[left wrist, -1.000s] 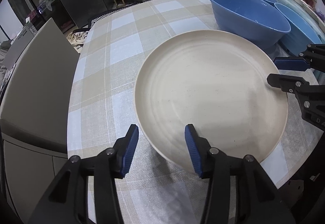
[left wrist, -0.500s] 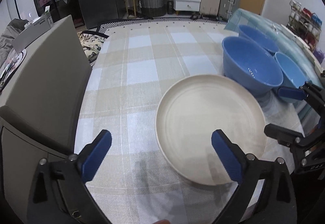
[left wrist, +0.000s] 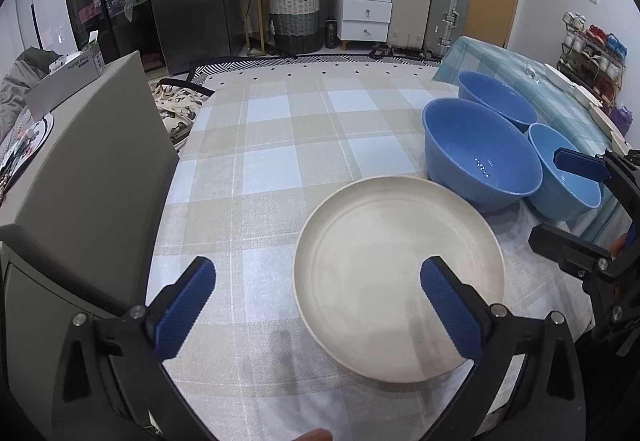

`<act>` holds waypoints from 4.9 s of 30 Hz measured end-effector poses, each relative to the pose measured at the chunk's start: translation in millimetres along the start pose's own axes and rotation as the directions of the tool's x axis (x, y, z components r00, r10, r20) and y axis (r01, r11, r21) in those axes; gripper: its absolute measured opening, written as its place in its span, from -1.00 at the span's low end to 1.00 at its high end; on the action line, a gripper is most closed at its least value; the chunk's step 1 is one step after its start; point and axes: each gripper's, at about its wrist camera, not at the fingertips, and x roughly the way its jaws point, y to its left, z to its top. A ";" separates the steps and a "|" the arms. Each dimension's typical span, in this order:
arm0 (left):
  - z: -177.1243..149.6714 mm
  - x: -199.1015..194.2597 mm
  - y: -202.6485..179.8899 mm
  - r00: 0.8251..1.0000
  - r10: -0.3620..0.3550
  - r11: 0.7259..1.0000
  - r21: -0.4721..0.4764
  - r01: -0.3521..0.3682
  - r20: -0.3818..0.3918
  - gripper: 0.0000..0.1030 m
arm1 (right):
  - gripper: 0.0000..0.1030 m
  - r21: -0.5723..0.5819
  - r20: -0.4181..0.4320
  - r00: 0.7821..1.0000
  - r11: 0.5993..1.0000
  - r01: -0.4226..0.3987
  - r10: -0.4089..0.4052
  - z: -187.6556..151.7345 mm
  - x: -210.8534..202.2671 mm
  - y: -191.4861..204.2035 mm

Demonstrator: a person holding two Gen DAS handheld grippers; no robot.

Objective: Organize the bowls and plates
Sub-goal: 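Withdraw both grippers from the plates and move toward the large blue bowl, then close both grippers on the rim of the large blue bowl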

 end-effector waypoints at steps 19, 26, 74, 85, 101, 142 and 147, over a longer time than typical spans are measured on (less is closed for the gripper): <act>34.1 -5.1 -41.2 0.997 -0.055 0.998 0.034 0.054 0.056 1.00 | 0.98 0.108 0.106 0.990 0.991 0.084 -0.095 13.1 -43.3 -58.4; 50.4 -4.3 -62.2 0.995 -0.070 0.996 0.063 0.066 0.069 1.00 | 0.98 0.143 0.127 0.985 0.985 0.099 -0.117 19.4 -54.2 -76.2; 156.7 24.7 -124.6 0.981 -0.141 0.987 0.098 0.128 0.131 1.00 | 0.98 0.342 0.076 0.954 0.906 0.248 -0.290 54.9 -71.8 -191.3; 186.9 41.3 -135.2 0.982 -0.133 0.986 0.115 0.118 0.135 1.00 | 0.98 0.422 0.049 0.941 0.861 0.285 -0.335 52.1 -68.6 -233.4; 209.4 88.1 -173.5 0.985 -0.154 0.976 0.165 0.139 0.081 1.00 | 0.98 0.472 -0.006 0.940 0.827 0.305 -0.342 44.0 -49.3 -276.7; 198.6 186.6 -201.2 0.977 -0.184 0.969 0.150 0.199 -0.109 0.57 | 0.27 0.512 -0.241 0.938 0.788 0.342 -0.250 7.3 60.3 -331.2; 198.5 187.5 -201.7 0.975 -0.187 0.967 0.155 0.204 -0.116 0.15 | 0.03 0.513 -0.252 0.938 0.789 0.339 -0.239 6.5 66.9 -332.2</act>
